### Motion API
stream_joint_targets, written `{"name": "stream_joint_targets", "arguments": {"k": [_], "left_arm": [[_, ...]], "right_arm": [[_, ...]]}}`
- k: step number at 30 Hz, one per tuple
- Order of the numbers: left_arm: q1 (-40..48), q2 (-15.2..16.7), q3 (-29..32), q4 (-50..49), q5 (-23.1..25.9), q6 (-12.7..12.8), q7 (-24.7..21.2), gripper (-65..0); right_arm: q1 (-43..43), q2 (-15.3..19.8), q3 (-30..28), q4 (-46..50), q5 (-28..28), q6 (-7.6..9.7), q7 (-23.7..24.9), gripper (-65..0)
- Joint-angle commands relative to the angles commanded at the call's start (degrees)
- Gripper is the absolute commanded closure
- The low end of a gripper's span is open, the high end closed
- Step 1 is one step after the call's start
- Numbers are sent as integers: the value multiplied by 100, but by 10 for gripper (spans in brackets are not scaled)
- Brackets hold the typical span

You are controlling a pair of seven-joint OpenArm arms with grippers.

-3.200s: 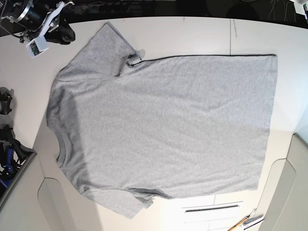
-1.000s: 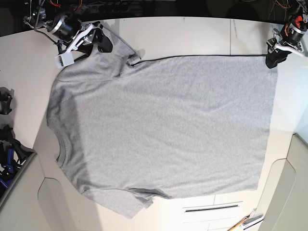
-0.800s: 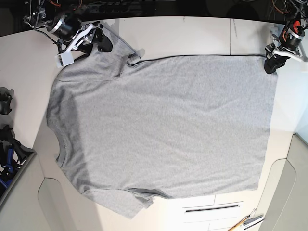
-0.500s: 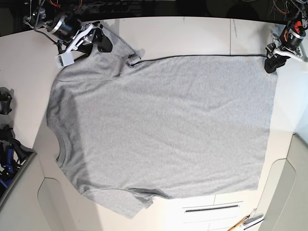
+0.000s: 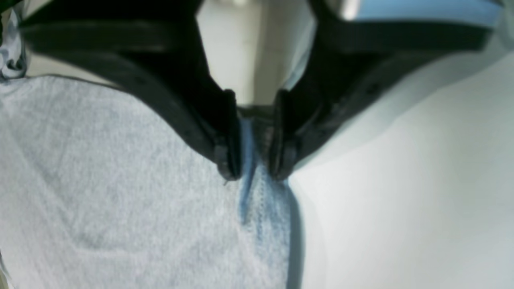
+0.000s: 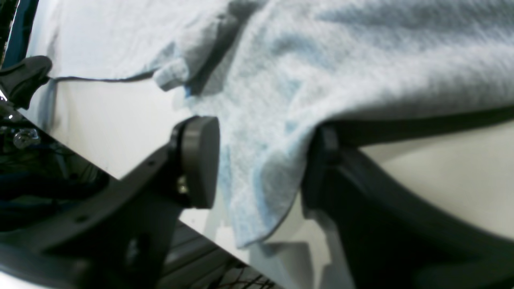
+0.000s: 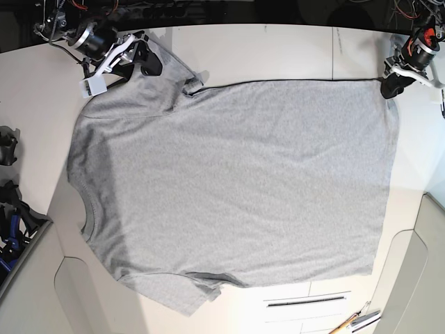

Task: Fold the T-shirt properly
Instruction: 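Lift the grasped edge and fold it over the shirt body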

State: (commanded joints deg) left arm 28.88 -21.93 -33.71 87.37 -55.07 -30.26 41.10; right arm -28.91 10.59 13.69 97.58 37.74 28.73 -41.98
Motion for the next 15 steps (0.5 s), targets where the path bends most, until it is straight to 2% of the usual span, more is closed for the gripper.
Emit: {"name": "stream_joint_targets", "arguments": {"k": [2,4,5,7,9,11,15], "left_arm": [[0,-2,0,0,0,0,-44,-133],[0,-2,0,0,0,0,-66,-43],[0,0,0,0,0,-2,-85,0],[0,-2,0,2,2,-7,-125,0],[0,-2,0,4,13,-234,-190,0],[0,-17,0,17,20,-527,-192,0],[2,-17,-199,295,20,-560,-179,0]], "right_arm": [[0,0,0,0,0,0,0,-133],[0,0,0,0,-2,2,31,-12],[0,0,0,2,-2,2,57,0],[0,0,0,2,-2,42,59,0],[-2,0,7,4,2,256,57,0],[-2,0,13,37,9,278,48,0],[-7,0,179,280,138,278,-223,0]]}}
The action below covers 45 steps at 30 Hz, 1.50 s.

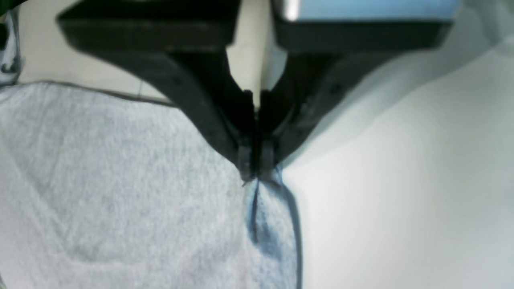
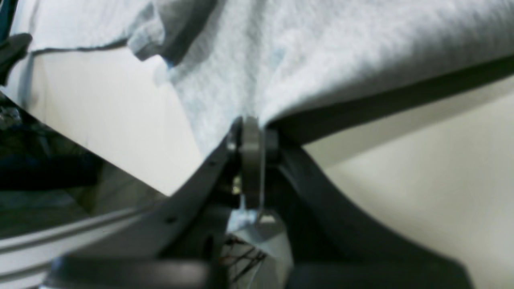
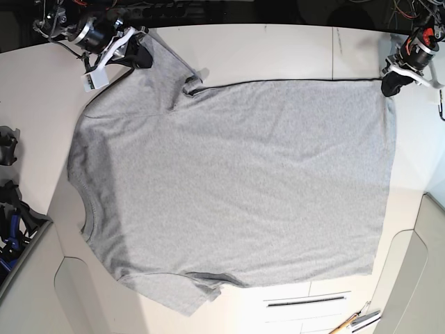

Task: Fold the T-shirt properly
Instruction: 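Lift the grasped edge and fold it over the shirt body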

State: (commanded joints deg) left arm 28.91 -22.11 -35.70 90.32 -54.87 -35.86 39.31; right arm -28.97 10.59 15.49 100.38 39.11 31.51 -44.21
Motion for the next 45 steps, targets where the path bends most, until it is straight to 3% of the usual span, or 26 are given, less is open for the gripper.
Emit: {"name": "stream_joint_targets", "arguments": {"k": [4,6,16,22,26,32,45], "left_arm": [[2,-46,-247,422,-22,-138,334,0],[2,-63,-247,533,-61,-149,492,0],[-28,-61,-262,918,-61,-146,496,0],[-90,-61,-262,916,262,-83,76,0],[-389,-61,-262,909,621,-81,72,0],[-719,-61,-256,894,1097,-81,-201,0],[-1563,-63,-170,192,1305,-81,-354,0]], "right_arm": [[-28,0,367,343,278,7,-337,0],[-28,-2,557,474,428,94,-446,0],[-15,0,1285,997,848,179,-595,0],[190,0,1296,1180,761,179,-507,0],[682,2,1294,1165,612,179,-509,0],[1458,9,1290,645,514,179,-511,0],[2778,17,1167,-323,411,181,-509,0]]}}
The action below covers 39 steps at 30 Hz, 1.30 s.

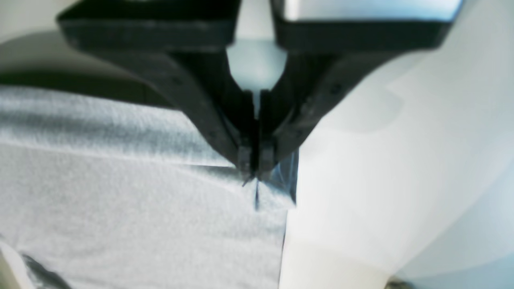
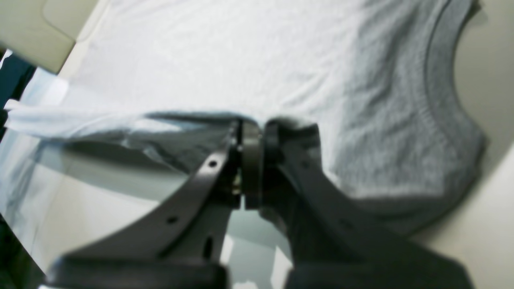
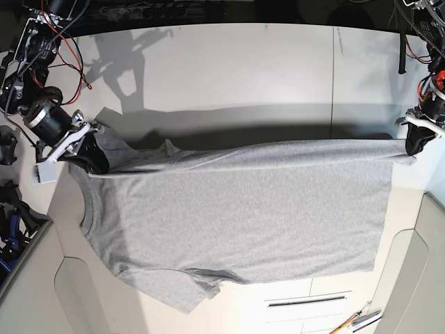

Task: Fold the T-shirt properly
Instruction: 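Lift the grasped edge and fold it over the shirt body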

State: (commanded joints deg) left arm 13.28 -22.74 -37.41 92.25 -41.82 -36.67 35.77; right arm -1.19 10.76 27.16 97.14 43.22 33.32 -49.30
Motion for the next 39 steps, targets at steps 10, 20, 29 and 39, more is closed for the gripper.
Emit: {"name": "stream_joint_targets", "arguments": {"k": [10,20,29,39], "left_arm": [[-780,-68,439,-1099,562,0,-378,0],[-1591,-111,789,-1989,1126,0,-730,0],[-1725,-107,793,-2225,1123,2,-772,-4],[-1810,-140,758,-2218,614,146,262,-255]], "right_arm": [[1058,0,-774,-1307,-837,-2,330,0],[1698,-2,-1014,-2151,-1311,-2,824,0],[1766,-17,-1139,-2175,-1746,-7,1008,0],[1768,-15,-1139,-2173,-1716,-66,844,-301]]}}
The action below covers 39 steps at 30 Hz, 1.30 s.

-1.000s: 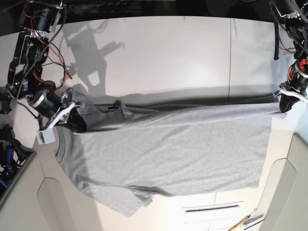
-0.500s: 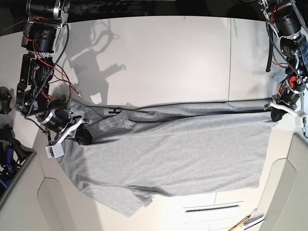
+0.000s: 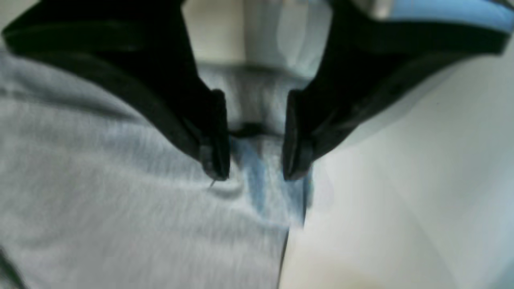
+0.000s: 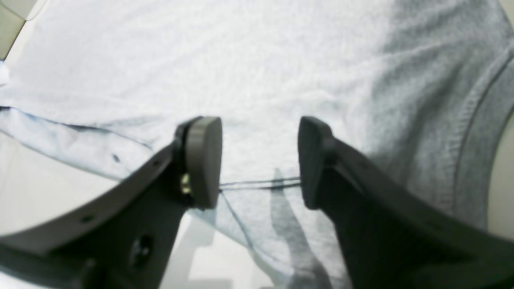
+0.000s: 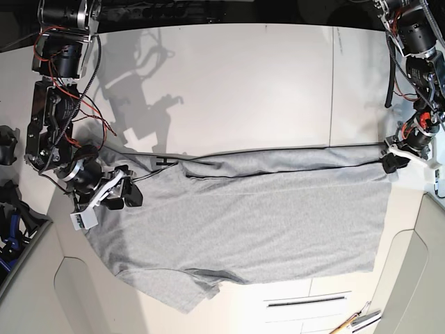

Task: Fold the T-shirt properly
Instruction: 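Lift the grasped edge and fold it over the shirt body, then release the right gripper and regrasp the folded edge near the collar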

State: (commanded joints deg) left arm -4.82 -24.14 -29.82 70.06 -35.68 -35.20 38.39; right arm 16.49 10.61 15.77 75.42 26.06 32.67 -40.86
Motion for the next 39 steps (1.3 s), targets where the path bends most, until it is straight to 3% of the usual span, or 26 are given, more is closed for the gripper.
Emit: {"name": "stream_joint_targets", "arguments": {"k": [4,7,11,16,20,28,34,39], "left_arm": [[11,0,-264,144,-437,-310,238,-255],[105,-17,-535,304,-894,-480,748,-255],[332,-50,-675,350,-1434,-480,905,-255],[542,-46,-673,350,-1624,-480,907,-254],[592,-46,-673,350,-1628,-480,903,-254],[592,-46,-673,348,-1731,-480,903,-255],[592,-46,-673,348,-1751,-480,901,-255],[595,-46,-673,348,-1742,-480,907,-255]], "right_arm": [[-24,0,520,35,391,-26,-544,-301],[-278,2,1257,328,710,63,-859,-301],[-894,48,1821,909,1283,68,-1082,-300],[-1777,151,1829,1314,1261,85,-918,-299],[-2159,157,1829,1311,713,74,-269,-299],[-2173,157,1740,1307,612,76,173,-299],[-2114,155,933,1082,-22,-7,824,-299],[-1764,155,623,627,-317,-136,831,-299]]}}
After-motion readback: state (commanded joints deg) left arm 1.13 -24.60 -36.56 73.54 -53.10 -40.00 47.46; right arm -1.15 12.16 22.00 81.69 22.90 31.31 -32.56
